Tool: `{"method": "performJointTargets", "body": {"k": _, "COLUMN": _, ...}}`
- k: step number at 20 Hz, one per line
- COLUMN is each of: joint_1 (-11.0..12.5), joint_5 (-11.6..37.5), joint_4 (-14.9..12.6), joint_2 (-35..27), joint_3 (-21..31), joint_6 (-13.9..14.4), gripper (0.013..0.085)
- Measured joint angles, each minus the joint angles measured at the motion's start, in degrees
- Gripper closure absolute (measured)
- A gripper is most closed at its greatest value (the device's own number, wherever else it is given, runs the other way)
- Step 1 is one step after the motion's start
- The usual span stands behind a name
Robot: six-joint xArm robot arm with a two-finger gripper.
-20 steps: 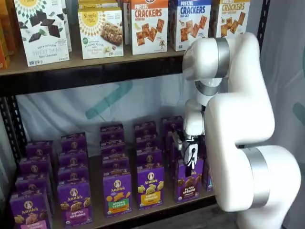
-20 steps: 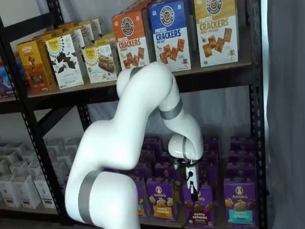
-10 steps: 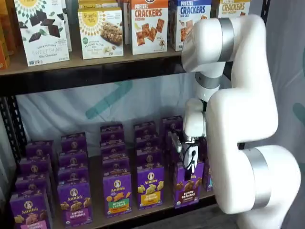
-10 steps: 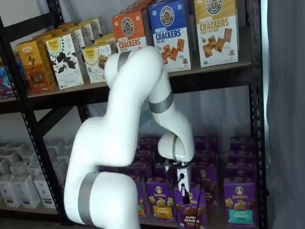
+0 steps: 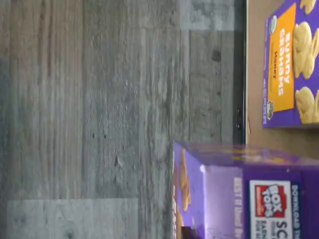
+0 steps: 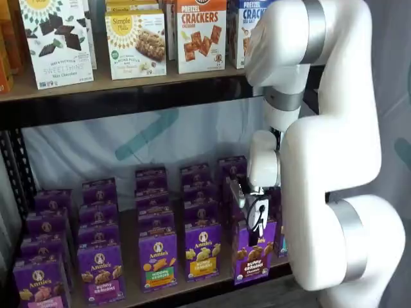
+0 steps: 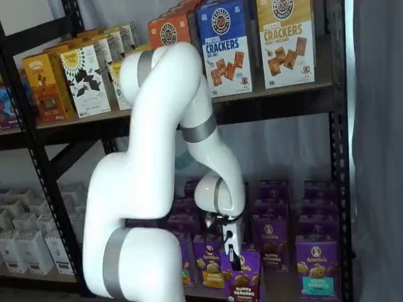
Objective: Pick up the purple box with a brown patch in the center, on the bottom shelf, the fifth box from the left
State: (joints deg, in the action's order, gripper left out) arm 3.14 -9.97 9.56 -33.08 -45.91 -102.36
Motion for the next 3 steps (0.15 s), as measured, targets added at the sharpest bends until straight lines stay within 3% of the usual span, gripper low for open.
{"method": "performJointTargets", "body": {"k": 3, "joint_1": -0.6, "joint_5": 1.0, "joint_4": 0.4, "joint_2": 2.1, "joint_3": 2.4, "joint_6": 0.2, "gripper": 0.0690}}
